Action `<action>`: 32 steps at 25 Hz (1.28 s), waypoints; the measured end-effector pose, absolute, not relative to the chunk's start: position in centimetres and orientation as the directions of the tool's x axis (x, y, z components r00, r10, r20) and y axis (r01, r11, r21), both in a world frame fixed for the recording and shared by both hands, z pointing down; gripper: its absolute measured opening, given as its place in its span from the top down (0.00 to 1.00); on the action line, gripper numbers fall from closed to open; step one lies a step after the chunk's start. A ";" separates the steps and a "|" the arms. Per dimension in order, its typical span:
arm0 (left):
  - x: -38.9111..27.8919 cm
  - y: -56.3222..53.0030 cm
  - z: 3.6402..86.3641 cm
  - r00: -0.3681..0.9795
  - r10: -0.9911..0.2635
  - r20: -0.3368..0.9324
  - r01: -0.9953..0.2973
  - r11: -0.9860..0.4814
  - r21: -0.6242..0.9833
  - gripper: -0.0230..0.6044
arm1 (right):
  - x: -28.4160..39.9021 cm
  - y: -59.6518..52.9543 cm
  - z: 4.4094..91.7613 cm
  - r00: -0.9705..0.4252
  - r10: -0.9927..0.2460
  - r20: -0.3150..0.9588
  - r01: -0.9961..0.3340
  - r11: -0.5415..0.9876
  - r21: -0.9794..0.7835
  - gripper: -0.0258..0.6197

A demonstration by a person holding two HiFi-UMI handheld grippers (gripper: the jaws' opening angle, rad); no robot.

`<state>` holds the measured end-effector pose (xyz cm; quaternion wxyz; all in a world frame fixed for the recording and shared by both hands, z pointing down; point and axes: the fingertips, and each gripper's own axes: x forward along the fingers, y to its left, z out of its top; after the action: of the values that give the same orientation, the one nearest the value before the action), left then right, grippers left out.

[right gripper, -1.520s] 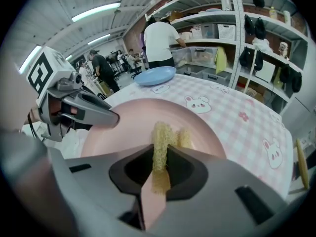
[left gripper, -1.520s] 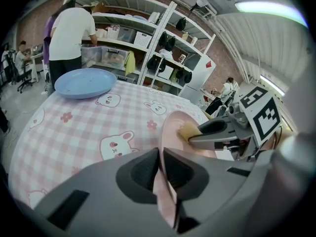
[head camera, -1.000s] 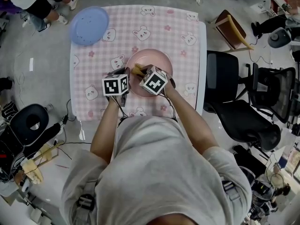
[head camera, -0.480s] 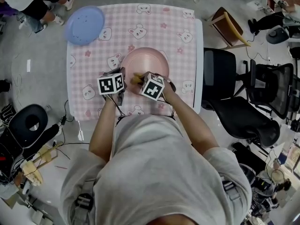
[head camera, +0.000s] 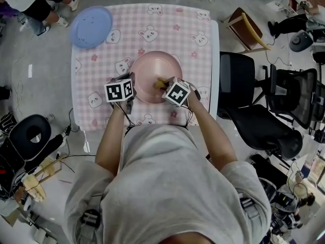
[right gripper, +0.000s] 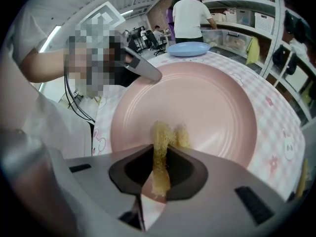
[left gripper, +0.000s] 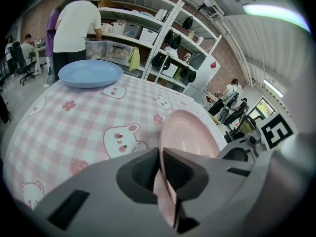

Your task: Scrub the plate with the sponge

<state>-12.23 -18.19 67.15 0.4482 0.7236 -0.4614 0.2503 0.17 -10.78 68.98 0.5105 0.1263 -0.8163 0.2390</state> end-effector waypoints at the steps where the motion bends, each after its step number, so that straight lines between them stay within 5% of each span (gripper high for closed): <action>1: -12.2 -18.2 67.2 0.449 -0.443 0.776 -0.892 -0.172 0.418 0.92 | 0.7 -11.1 69.0 -0.445 0.030 0.895 -0.461 0.849 -0.257 0.86; 16: -12.3 -18.3 67.2 0.450 -0.440 0.777 -0.889 -0.136 0.437 0.92 | 3.9 -19.5 69.0 -0.358 -0.173 0.918 -0.754 0.634 -0.174 0.86; 32: -12.2 -18.3 67.8 0.458 -0.429 0.779 -0.884 -0.122 0.452 0.92 | -2.9 -18.2 68.5 -0.453 -0.149 0.879 -0.576 0.801 -0.161 0.86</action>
<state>-12.23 -18.30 67.79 0.4747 0.7096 -0.4624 0.2395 -2.93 -18.20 68.54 0.4743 0.2206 -0.8220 0.2251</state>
